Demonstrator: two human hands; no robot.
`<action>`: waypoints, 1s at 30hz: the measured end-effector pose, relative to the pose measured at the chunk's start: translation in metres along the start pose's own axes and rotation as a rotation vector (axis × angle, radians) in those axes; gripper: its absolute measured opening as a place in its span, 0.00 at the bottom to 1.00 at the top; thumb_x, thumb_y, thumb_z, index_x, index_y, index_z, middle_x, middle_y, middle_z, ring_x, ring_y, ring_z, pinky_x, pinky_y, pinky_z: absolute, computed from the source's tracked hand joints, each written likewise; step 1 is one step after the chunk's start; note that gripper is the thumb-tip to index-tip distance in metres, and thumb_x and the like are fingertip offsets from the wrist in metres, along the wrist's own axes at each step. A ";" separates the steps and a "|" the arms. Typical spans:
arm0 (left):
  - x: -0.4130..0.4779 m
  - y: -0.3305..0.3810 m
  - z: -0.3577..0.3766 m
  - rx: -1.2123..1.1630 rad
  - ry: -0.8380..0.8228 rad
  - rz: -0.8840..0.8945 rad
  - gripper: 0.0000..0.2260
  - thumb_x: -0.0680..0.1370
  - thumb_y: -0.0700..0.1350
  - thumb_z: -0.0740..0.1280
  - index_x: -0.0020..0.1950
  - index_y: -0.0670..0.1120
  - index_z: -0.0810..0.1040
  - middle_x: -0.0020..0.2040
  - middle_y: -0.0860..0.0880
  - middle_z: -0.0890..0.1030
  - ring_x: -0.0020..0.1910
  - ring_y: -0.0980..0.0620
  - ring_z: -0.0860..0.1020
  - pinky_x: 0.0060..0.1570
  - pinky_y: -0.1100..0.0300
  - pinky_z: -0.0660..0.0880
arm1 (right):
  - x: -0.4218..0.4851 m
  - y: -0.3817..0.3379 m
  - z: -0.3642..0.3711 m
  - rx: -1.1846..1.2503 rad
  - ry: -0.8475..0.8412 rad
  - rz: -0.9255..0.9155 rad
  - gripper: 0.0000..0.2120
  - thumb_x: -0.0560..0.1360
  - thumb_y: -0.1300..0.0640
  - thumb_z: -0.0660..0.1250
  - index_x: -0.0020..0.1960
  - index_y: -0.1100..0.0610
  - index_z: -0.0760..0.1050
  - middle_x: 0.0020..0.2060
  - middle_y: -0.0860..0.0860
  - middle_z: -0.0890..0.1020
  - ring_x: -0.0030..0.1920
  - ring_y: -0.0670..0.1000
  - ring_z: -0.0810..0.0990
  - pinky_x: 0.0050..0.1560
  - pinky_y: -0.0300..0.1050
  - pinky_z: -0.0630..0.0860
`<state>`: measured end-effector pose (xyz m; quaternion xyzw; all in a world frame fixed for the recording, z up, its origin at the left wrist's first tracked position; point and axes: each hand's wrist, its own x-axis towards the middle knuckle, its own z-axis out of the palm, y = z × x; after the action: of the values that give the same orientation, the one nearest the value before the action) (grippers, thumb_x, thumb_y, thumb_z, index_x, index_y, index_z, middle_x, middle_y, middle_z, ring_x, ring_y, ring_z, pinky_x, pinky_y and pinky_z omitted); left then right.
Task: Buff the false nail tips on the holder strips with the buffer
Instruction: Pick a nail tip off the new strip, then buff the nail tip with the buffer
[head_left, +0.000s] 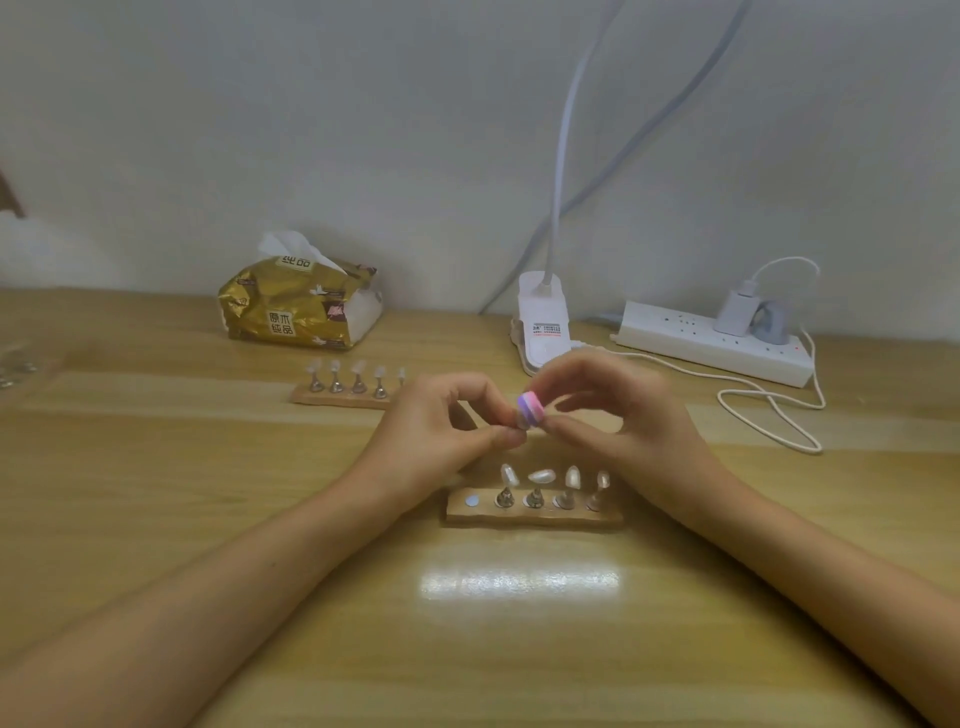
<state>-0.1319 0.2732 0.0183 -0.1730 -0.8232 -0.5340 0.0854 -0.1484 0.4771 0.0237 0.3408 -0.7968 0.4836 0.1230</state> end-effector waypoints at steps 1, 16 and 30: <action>0.000 0.000 0.000 0.000 -0.006 -0.005 0.07 0.70 0.41 0.77 0.37 0.49 0.82 0.32 0.58 0.81 0.27 0.60 0.74 0.30 0.67 0.71 | 0.000 0.001 0.001 -0.023 -0.045 0.028 0.06 0.75 0.64 0.74 0.51 0.59 0.80 0.46 0.49 0.84 0.50 0.51 0.84 0.55 0.53 0.81; -0.001 0.000 0.001 0.088 0.037 0.018 0.04 0.71 0.44 0.77 0.39 0.49 0.83 0.29 0.62 0.78 0.24 0.60 0.68 0.27 0.70 0.62 | 0.000 0.002 -0.002 -0.036 -0.043 0.013 0.06 0.75 0.62 0.74 0.50 0.58 0.79 0.45 0.47 0.84 0.50 0.50 0.84 0.48 0.55 0.82; 0.000 -0.003 0.001 0.090 0.024 0.019 0.08 0.70 0.43 0.77 0.35 0.53 0.81 0.24 0.58 0.74 0.23 0.59 0.65 0.26 0.68 0.60 | 0.000 0.003 -0.001 -0.035 0.018 -0.020 0.04 0.75 0.62 0.74 0.49 0.60 0.81 0.44 0.48 0.85 0.48 0.50 0.85 0.49 0.55 0.81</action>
<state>-0.1325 0.2729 0.0153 -0.1704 -0.8435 -0.4978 0.1083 -0.1503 0.4789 0.0222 0.3422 -0.8005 0.4714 0.1412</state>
